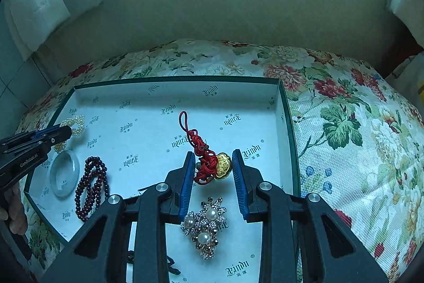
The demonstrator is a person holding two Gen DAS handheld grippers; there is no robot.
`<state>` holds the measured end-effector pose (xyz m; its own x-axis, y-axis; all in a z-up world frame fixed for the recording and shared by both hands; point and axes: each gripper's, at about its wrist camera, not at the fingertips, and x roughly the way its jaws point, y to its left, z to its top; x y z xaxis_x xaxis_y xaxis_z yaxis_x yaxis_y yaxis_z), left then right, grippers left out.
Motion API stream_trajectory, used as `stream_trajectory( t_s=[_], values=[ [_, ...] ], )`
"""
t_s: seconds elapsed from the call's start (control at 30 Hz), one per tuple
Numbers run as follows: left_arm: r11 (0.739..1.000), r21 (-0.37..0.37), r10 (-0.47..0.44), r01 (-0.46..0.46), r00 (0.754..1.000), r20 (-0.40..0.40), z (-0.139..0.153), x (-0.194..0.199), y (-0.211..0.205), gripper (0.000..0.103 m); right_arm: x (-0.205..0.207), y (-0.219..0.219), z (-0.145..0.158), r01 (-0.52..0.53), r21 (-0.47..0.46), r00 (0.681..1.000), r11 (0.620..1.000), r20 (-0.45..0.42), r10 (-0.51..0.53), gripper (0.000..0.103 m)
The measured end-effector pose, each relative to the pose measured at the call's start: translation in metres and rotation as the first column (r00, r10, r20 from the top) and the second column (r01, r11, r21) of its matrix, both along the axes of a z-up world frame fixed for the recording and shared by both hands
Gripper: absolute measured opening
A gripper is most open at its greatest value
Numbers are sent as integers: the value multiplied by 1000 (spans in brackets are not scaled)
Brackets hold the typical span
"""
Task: Organize jewelry
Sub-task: 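Carry the pearls and tassel into the tray and open both tools, then withdraw both tools from the tray toward the red knot charm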
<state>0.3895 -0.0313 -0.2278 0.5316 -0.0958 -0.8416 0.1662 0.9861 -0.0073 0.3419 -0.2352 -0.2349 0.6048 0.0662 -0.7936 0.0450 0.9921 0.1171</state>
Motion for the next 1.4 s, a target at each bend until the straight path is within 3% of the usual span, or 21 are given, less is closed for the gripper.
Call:
stream_trajectory(
  t_s=[0.17,0.27,0.3,0.33,0.4,0.63,0.93,1.4],
  values=[
    [1000,4,24,-24,999,-23,-8,7,4,20,4,-3,-7,6,0,1000,1000,-19,-6,30],
    [999,11,37,-37,999,-25,-11,9,6,34,6,-2,-7,6,-11,1000,1000,-20,-6,31],
    [999,6,41,-40,999,-29,-11,10,7,39,6,-2,-7,5,-8,1000,1000,-20,-5,34],
    [999,3,43,-43,999,-33,-12,10,7,45,7,-3,-6,5,1,1000,1000,-21,-5,45],
    [999,2,47,-47,998,-32,-11,9,8,48,5,-4,-3,14,13,1000,1000,-9,-14,52],
    [999,-16,39,-40,999,-4,4,-9,11,49,-13,-2,19,15,21,999,1000,38,-16,52],
    [999,-40,17,-16,999,28,30,-62,19,49,-65,7,51,-8,37,995,999,97,5,52],
    [999,-52,17,-17,1000,-14,27,-144,31,49,-151,19,29,-39,39,999,998,7,39,52]
  ],
)
